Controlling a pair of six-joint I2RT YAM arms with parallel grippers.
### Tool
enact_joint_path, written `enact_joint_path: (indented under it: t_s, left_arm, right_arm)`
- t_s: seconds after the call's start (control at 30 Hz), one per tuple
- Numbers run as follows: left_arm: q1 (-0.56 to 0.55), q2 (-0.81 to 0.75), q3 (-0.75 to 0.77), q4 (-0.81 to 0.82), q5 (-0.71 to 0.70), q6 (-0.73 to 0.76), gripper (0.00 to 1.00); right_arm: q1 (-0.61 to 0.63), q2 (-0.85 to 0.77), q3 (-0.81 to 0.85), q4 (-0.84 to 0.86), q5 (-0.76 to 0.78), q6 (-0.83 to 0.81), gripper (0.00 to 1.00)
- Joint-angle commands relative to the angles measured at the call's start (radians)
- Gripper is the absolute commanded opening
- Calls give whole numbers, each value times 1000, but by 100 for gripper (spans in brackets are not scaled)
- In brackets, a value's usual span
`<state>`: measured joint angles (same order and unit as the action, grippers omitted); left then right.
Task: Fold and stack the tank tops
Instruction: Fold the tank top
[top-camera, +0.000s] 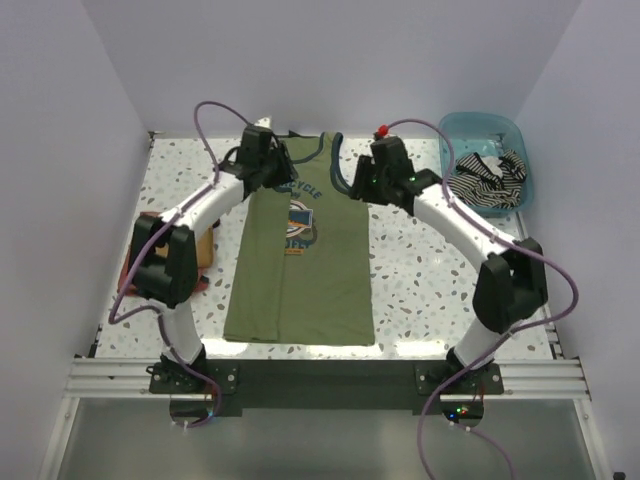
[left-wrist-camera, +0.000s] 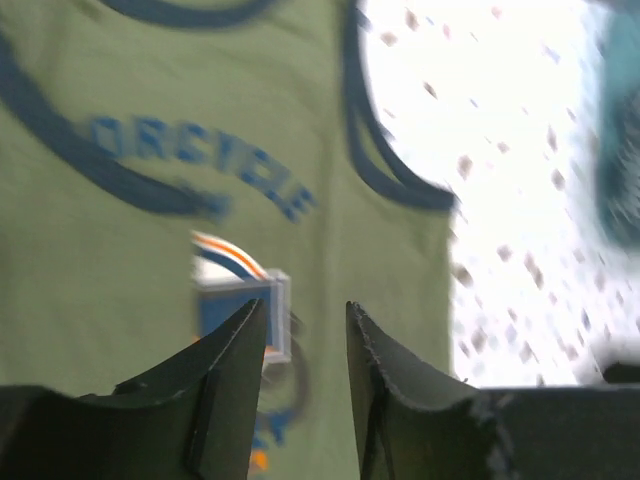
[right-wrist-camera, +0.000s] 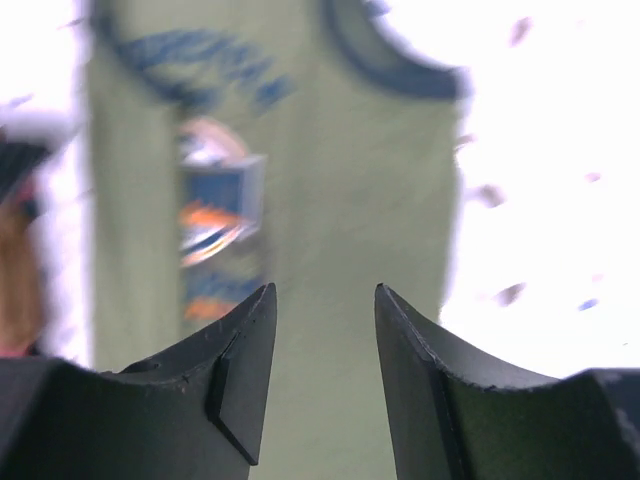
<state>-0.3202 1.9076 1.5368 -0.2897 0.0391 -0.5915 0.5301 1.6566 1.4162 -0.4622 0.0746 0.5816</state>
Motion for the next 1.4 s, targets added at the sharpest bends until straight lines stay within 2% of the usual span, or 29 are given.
enact_joint_path:
  t_s: [0.0, 0.23, 0.5, 0.73, 0.87, 0.93, 1.07, 1.37]
  left_arm:
    - [-162, -122, -124, 53, 2, -40, 41]
    - [-428, -251, -320, 70, -27, -105, 32]
    - [-669, -252, -383, 50, -70, -166, 31]
    - [-793, -179, -400, 44, -96, -215, 31]
    - [-856, -153, -376, -5, -142, -226, 32]
    - [-876, -150, -369, -25, -154, -226, 35]
    - [-942, -127, -351, -72, -203, -234, 40]
    - [-1004, -39, -285, -95, -223, -228, 42]
  right_arm:
    - [-110, 149, 91, -61, -73, -161, 47]
    - [-223, 440, 322, -70, -134, -265, 41]
    - [-231, 560, 386, -43, -136, -272, 40]
    - [-232, 617, 383, -1, -144, -244, 39]
    - [-239, 620, 362, 19, -125, -224, 27]
    - [-239, 618, 357, 26, -128, -220, 25]
    - [-243, 618, 351, 33, -130, -212, 15]
    - [-248, 620, 340, 42, -141, -201, 6]
